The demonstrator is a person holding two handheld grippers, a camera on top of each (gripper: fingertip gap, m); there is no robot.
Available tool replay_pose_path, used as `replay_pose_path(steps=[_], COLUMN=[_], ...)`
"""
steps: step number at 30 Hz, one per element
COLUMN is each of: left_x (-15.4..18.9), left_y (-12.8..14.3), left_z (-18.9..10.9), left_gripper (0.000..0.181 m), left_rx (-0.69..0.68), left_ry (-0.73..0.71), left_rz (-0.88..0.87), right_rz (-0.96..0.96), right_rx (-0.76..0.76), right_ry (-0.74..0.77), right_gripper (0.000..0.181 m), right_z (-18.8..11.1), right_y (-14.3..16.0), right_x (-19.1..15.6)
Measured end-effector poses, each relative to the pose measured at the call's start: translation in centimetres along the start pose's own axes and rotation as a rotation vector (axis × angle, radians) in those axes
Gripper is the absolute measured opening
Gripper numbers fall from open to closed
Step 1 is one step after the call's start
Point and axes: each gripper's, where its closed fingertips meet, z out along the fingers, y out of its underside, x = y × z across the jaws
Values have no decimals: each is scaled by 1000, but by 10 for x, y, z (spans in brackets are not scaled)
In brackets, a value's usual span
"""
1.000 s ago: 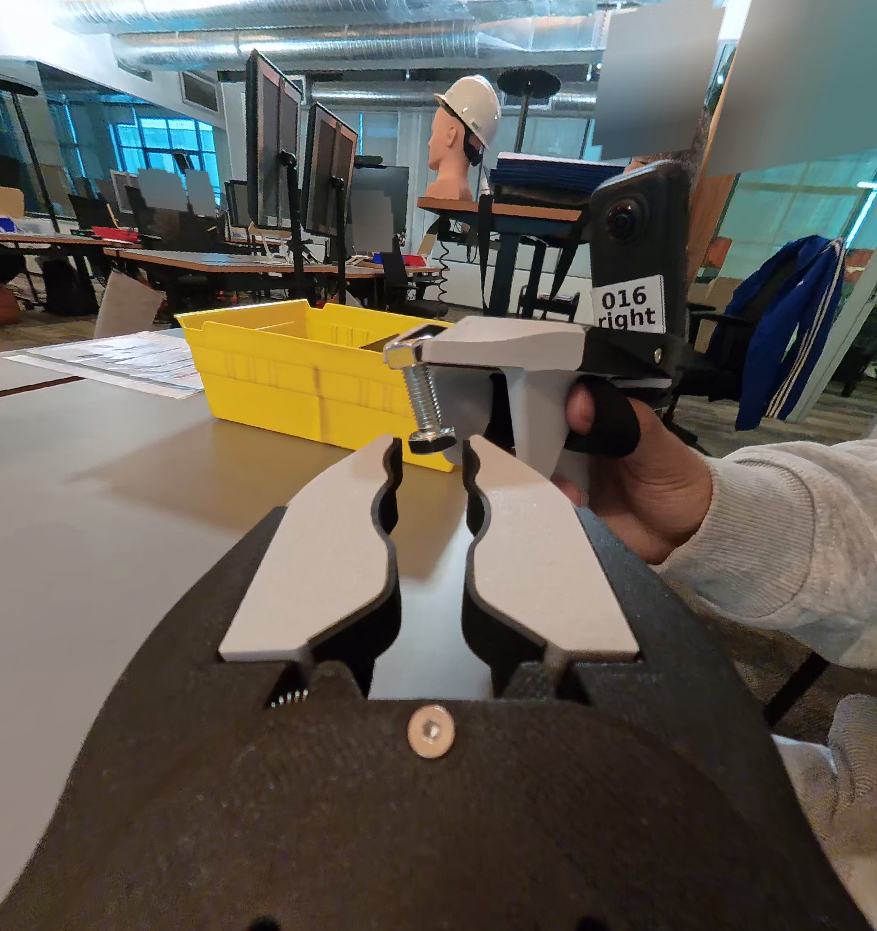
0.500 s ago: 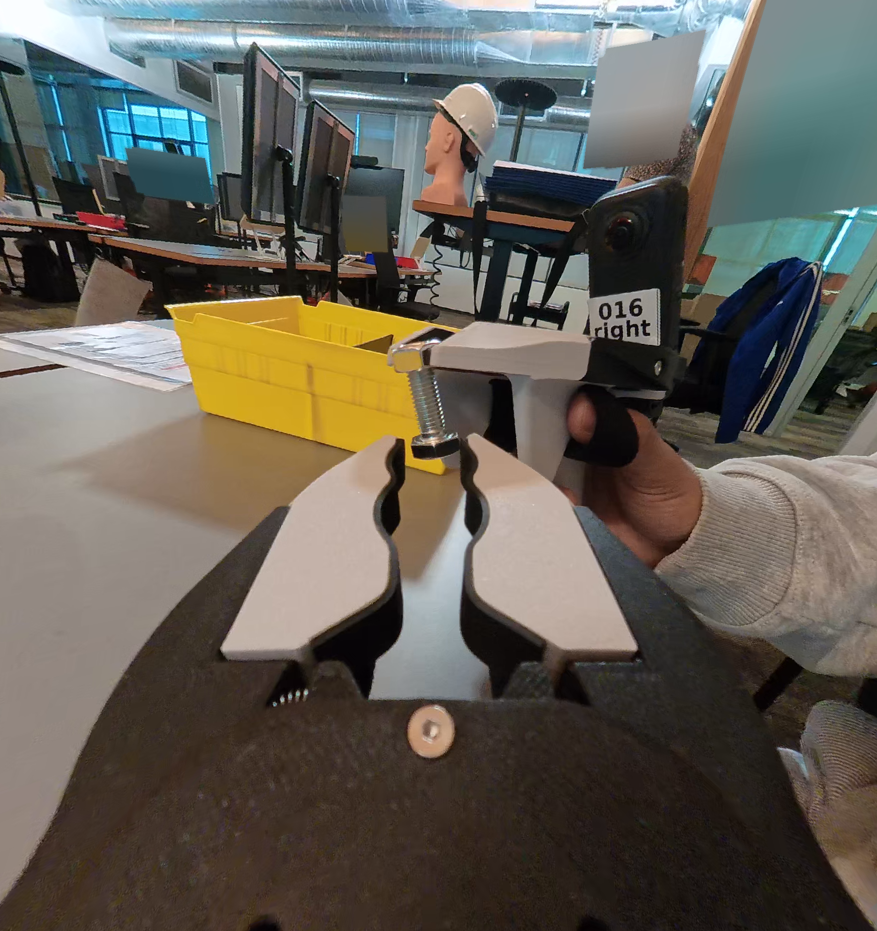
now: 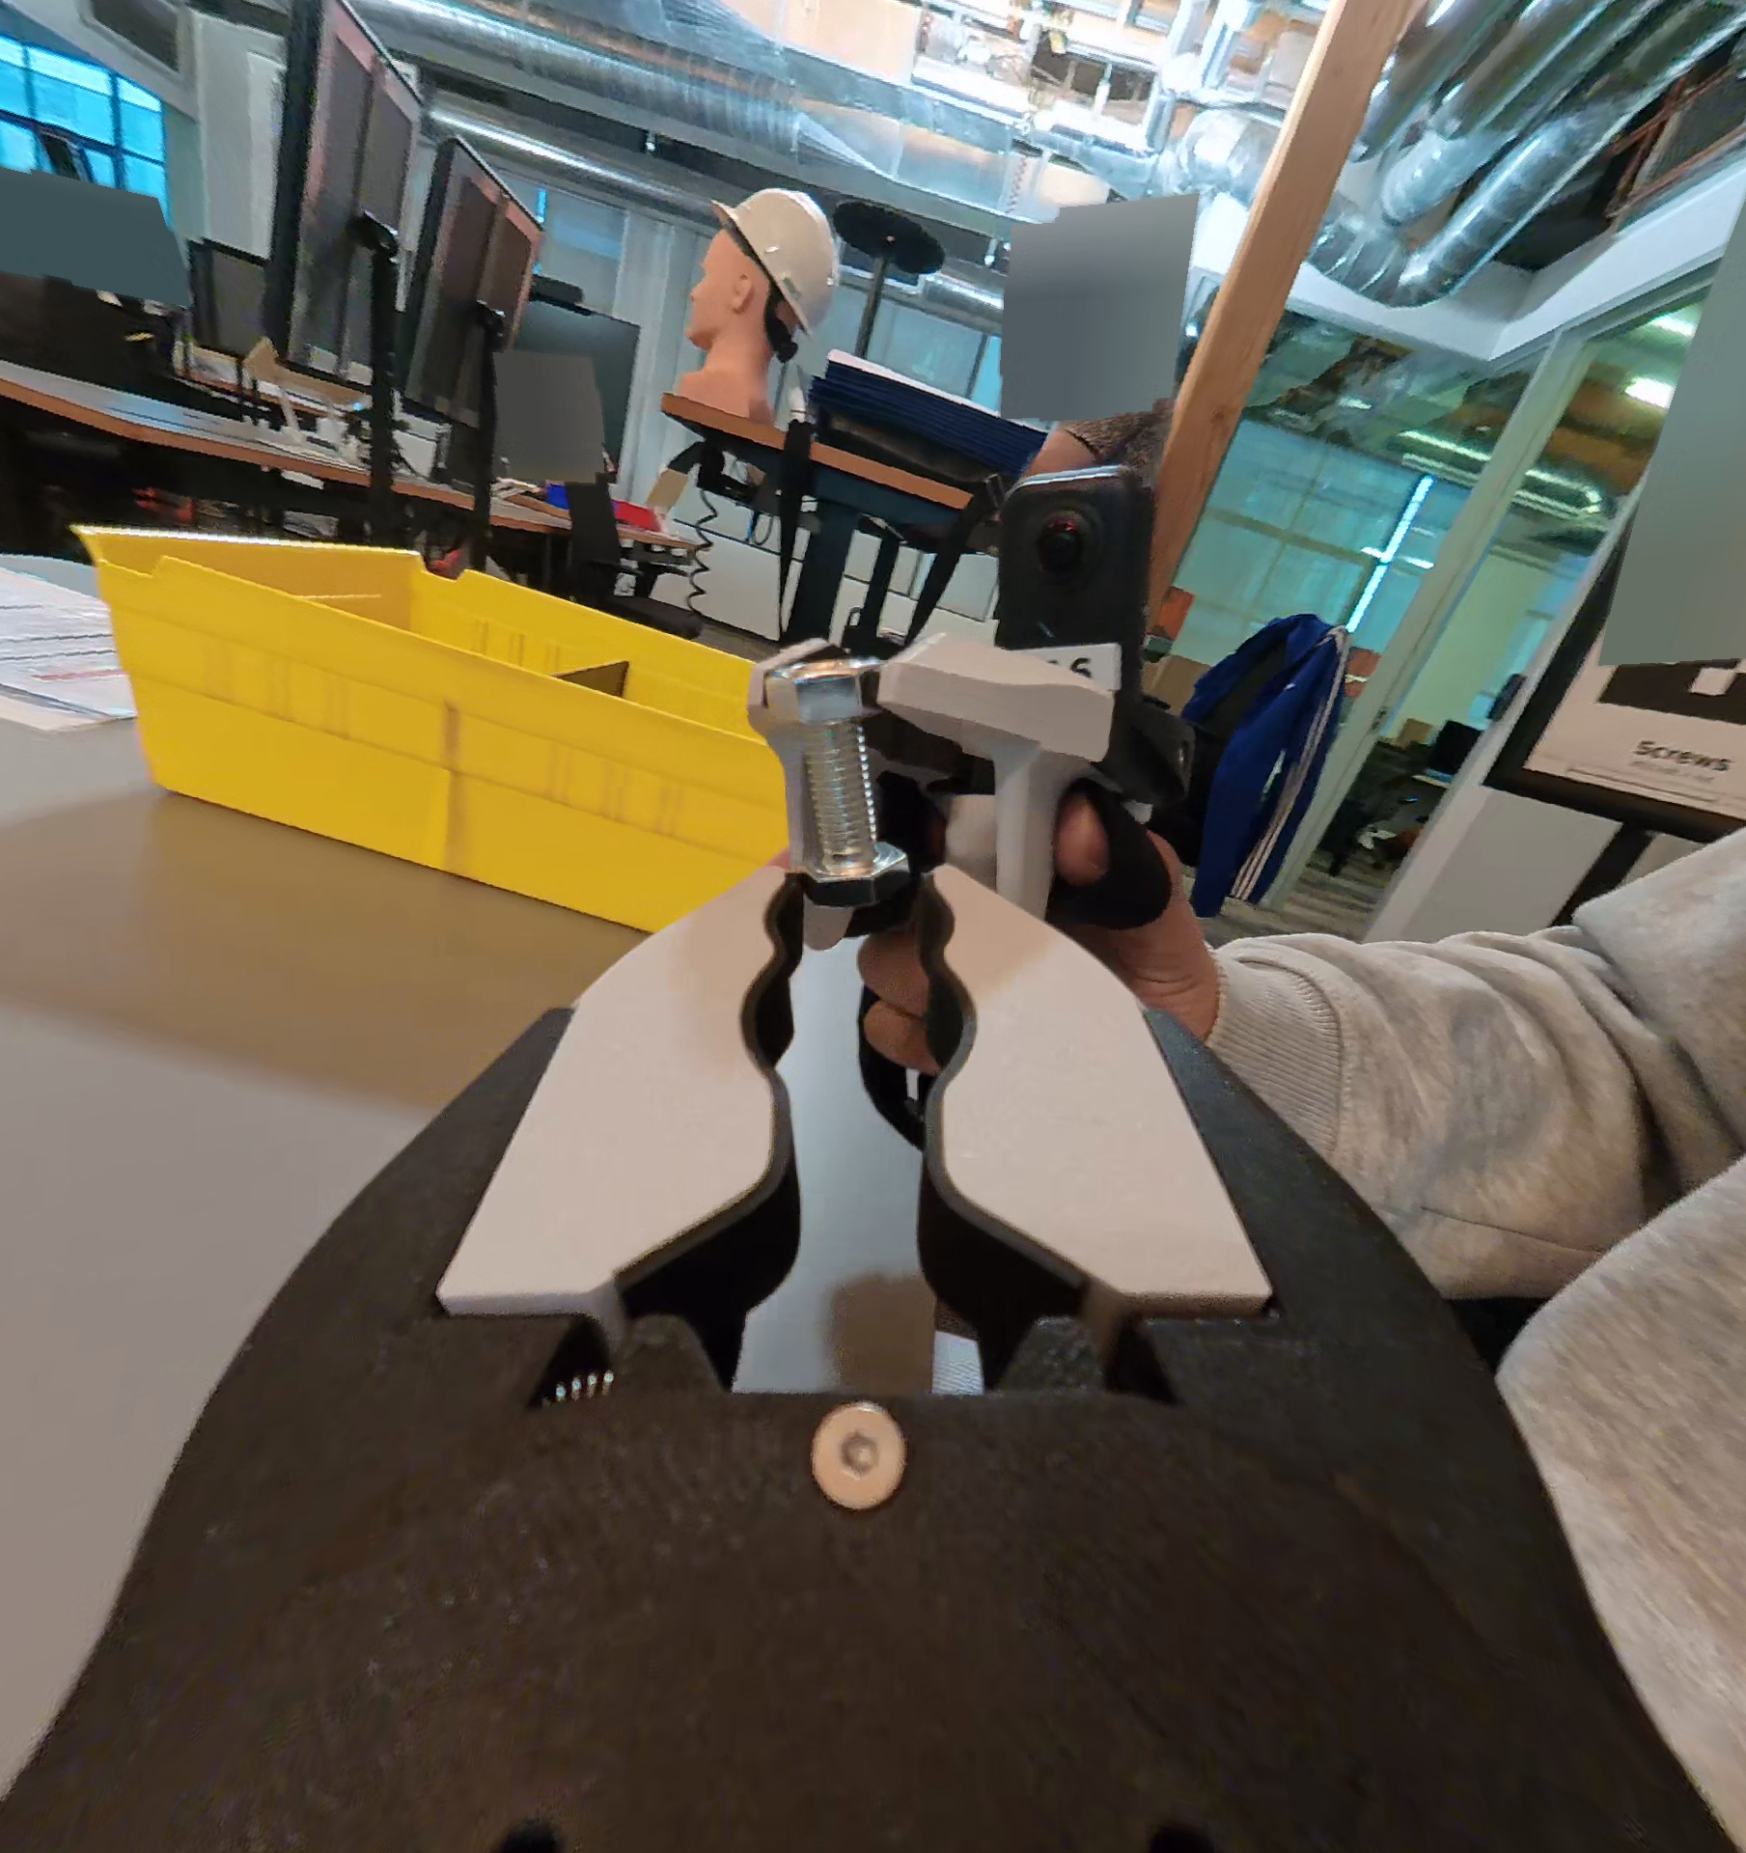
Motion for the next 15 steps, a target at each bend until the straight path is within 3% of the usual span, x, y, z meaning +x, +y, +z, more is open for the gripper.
replay_pose_path(steps=[15], left_x=[18], left_y=[-5], left_z=[-1], left_gripper=[25], left_rx=[25], left_ry=[131], left_rz=[-44], right_rz=[121], right_rx=[55], right_ry=[-177], right_gripper=[17], right_z=[-2], right_y=[-7], right_x=[-17])
